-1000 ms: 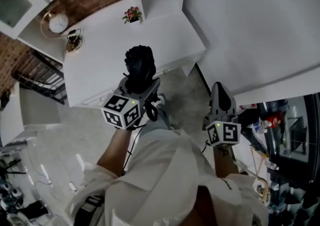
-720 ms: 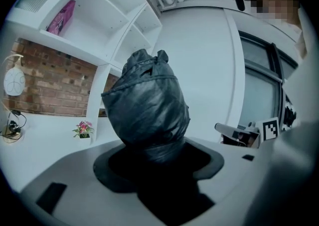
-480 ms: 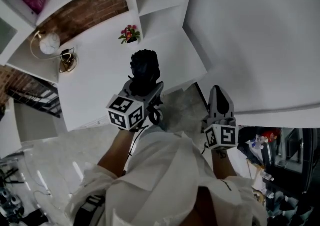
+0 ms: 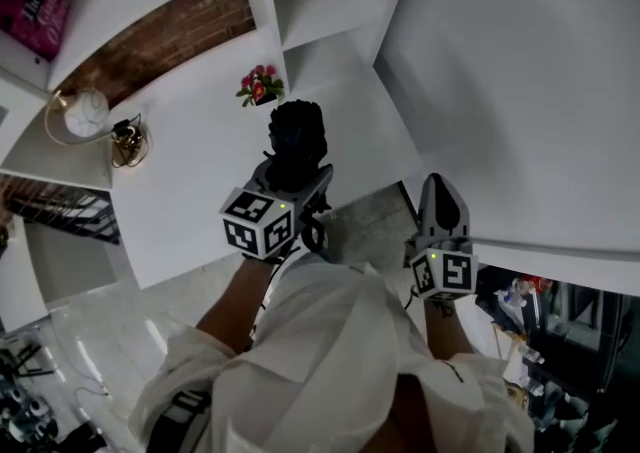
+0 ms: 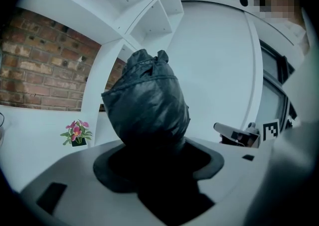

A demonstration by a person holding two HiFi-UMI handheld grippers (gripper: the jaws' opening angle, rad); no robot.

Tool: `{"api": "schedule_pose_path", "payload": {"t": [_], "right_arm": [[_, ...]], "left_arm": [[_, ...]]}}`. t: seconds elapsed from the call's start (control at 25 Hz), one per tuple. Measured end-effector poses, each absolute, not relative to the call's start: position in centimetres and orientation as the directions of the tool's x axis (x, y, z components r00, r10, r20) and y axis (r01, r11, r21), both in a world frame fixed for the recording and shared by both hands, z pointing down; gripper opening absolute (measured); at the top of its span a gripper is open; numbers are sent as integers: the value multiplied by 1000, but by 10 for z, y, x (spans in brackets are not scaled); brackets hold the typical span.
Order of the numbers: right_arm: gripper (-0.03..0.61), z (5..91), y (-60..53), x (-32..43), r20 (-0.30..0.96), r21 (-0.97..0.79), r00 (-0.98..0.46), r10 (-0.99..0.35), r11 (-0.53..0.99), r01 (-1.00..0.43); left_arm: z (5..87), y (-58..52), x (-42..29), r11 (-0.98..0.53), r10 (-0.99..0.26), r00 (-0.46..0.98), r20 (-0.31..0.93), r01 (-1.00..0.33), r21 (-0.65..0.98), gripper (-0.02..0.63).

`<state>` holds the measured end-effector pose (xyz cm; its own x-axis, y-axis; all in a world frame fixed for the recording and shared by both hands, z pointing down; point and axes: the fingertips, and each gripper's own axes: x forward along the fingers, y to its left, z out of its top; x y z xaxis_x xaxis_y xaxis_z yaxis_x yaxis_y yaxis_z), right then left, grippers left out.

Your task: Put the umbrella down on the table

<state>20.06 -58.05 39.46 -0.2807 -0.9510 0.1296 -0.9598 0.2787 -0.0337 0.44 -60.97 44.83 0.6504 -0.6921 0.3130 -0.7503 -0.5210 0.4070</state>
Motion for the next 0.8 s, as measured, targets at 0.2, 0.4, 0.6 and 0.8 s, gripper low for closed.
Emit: {"api": "schedule_pose_path", "payload": {"t": [0.2,0.4,0.6,0.8], "right_arm": [[18,407,-609,191,147,-34,-278,-949,276,-961],[17,424,-629,178,185,-38,-306,-934,304,-952],[17,439,-654,167,209,-42,-347,-914,346,-937],[18,453,-674,154,234,-51,-396,-888,395,-917]], "left_arm": [[467,-639,4,-502,-671,654,349,-748,434,287],[489,-657,8,-458,-649,649,397,-750,478,287],[510,-679,6,-388,-664,607,437,-779,493,287],[525,-692,7,-348,-664,584,467,-794,499,287]]}}
